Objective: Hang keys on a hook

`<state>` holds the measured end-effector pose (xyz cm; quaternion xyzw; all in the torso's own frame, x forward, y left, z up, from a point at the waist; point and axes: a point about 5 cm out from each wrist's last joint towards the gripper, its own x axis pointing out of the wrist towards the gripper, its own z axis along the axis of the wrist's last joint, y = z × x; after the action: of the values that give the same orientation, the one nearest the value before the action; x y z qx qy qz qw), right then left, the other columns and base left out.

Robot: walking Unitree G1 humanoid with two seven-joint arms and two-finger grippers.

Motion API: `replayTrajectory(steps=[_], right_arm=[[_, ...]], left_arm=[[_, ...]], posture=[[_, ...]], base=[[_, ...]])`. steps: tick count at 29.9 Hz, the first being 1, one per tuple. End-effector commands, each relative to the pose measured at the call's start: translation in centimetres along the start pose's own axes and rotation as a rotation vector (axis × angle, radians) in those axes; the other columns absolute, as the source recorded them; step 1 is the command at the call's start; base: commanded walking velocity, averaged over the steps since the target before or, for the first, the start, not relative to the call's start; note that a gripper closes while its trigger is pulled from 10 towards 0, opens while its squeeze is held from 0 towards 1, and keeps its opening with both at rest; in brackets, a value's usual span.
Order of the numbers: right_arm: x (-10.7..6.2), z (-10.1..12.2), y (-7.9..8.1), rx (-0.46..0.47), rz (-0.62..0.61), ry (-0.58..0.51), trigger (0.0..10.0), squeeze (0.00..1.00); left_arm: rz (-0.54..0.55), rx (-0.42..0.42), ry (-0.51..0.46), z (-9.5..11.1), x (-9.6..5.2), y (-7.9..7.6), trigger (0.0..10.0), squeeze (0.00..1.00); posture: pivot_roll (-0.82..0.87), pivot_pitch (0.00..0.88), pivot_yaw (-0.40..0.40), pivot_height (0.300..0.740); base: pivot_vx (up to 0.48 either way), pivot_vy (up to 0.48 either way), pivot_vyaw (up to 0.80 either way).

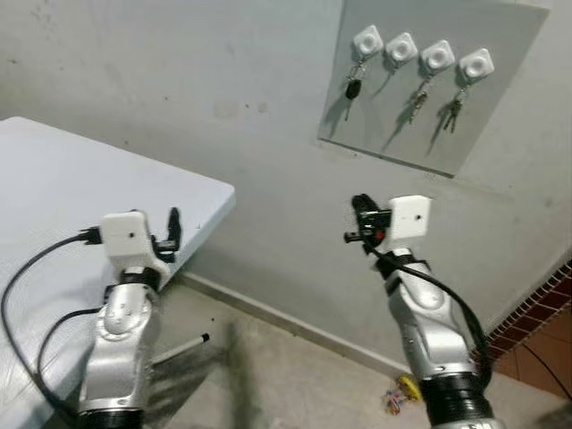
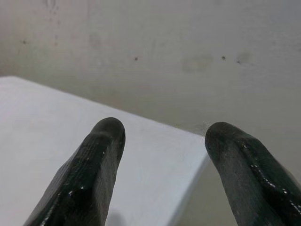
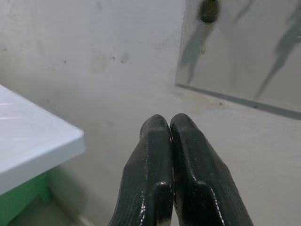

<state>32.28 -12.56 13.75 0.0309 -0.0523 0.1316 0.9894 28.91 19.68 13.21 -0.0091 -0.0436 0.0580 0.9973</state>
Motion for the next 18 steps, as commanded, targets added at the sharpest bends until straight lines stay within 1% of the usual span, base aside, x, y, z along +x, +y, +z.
replayTrajectory(steps=[1,8,18], right_arm=[[-0.11,0.38,-1.18,-0.010,-0.040,-0.003,10.0,0.00],[-0.09,0.41,-1.29,-0.010,-0.047,-0.010,10.0,0.00],[0.05,0.61,-0.97,-0.001,-0.035,-0.023,10.0,0.00]], left_arm=[[-0.038,-0.011,-0.015,0.53,0.24,-1.26,10.0,0.00],[-0.042,-0.010,-0.014,0.54,0.18,-1.39,10.0,0.00],[-0.044,-0.006,-0.015,0.62,0.07,-1.47,10.0,0.00]], posture=[[-0.06,0.000,-0.058,0.728],[-0.05,0.000,-0.060,0.728],[-0.05,0.000,-0.062,0.728]], base=[[0.480,0.000,-0.63],[0.480,0.000,-0.64],[0.480,0.000,0.00]])
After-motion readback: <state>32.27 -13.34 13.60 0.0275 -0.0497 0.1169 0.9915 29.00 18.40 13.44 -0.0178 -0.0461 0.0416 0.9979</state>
